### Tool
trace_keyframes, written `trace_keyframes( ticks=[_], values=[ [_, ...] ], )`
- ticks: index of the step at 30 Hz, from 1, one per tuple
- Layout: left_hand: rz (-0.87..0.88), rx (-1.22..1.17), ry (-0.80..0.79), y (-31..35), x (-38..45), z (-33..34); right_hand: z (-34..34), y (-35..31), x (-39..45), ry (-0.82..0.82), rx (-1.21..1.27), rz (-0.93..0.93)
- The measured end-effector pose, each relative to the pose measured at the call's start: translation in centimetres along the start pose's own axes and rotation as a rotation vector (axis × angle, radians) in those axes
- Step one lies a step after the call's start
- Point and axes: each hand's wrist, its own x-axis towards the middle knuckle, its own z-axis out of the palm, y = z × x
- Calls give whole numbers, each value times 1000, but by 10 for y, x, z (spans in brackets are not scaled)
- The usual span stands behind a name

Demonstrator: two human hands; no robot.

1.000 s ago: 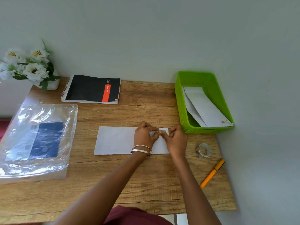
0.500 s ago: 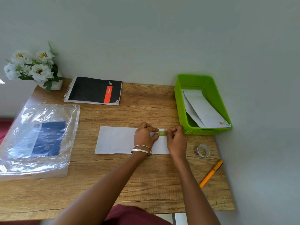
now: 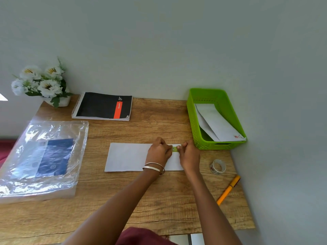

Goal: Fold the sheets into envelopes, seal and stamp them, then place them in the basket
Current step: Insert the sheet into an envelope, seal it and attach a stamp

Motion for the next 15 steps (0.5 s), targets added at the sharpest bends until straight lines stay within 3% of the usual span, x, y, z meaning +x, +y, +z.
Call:
trace_keyframes(
  ticks=[4,7,9,11,13,15],
  values=[
    [190,304,-136,-3,-7,2,5,-3,-6,34,-52,7],
    [181,255,-187,-2,-4,-11,3,-5,-10,57,8,16],
    [42,75,-205,-6,-2,-28,1,-5,-15,66,1,7],
    [-84,35,-65,-15,-6,-47,1,-5,-24,91,-53,12],
    [-268,186,141,-28,-13,-66,2,-6,-34,116,-107,42],
    [-563,314,161,-38,-21,-87,4,-10,-40,111,-173,86]
  ],
)
